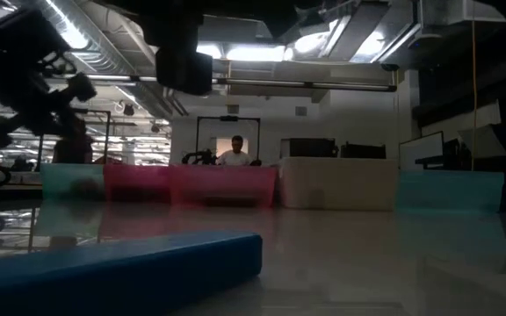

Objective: Sort blocks
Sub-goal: Put the red block into the left green bin, then put the blue block into the left pink bin

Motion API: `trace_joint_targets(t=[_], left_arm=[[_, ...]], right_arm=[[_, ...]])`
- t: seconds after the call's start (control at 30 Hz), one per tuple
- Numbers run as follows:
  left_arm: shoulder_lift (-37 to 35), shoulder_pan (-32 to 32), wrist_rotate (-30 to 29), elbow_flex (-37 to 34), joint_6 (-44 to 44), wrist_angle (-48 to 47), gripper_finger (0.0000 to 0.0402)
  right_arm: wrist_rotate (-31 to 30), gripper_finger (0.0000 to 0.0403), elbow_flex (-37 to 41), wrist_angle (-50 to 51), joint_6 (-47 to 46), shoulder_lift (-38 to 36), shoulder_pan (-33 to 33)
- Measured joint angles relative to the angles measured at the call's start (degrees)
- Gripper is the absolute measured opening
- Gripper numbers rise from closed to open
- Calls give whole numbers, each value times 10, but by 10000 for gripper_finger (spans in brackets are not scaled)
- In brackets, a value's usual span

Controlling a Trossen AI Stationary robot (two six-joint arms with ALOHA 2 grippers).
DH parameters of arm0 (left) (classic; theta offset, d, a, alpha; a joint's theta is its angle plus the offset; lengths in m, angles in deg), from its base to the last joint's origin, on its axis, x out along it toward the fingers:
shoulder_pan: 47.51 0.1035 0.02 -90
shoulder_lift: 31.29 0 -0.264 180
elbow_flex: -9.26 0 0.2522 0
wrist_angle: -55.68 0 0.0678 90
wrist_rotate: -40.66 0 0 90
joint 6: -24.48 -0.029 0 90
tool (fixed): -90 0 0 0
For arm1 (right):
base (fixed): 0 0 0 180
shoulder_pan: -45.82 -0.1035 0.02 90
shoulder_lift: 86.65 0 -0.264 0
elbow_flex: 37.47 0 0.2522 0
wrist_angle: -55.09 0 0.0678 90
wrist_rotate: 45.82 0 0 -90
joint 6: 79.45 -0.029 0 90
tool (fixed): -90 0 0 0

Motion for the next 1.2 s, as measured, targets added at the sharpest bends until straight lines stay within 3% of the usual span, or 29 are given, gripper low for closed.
trace_joint_targets(t=[0.17, 0.33, 0.77, 1.0, 1.2], left_arm=[[13, 45, -3, 0, -130, 140, 19], [51, 103, 5, 0, -206, 204, 20], [153, 216, 194, 0, -279, 299, 23], [160, 259, 255, 0, -278, 323, 99], [160, 271, 256, 0, -275, 316, 148]], right_arm=[[-3, 198, 0, 22, 0, 0, -13], [-3, 198, 0, 36, 5, 0, -21], [2, 198, 0, 144, 21, 0, -51], [-56, 198, 0, 225, 50, 0, -91], [-171, 198, 0, 262, 105, 0, -137]])
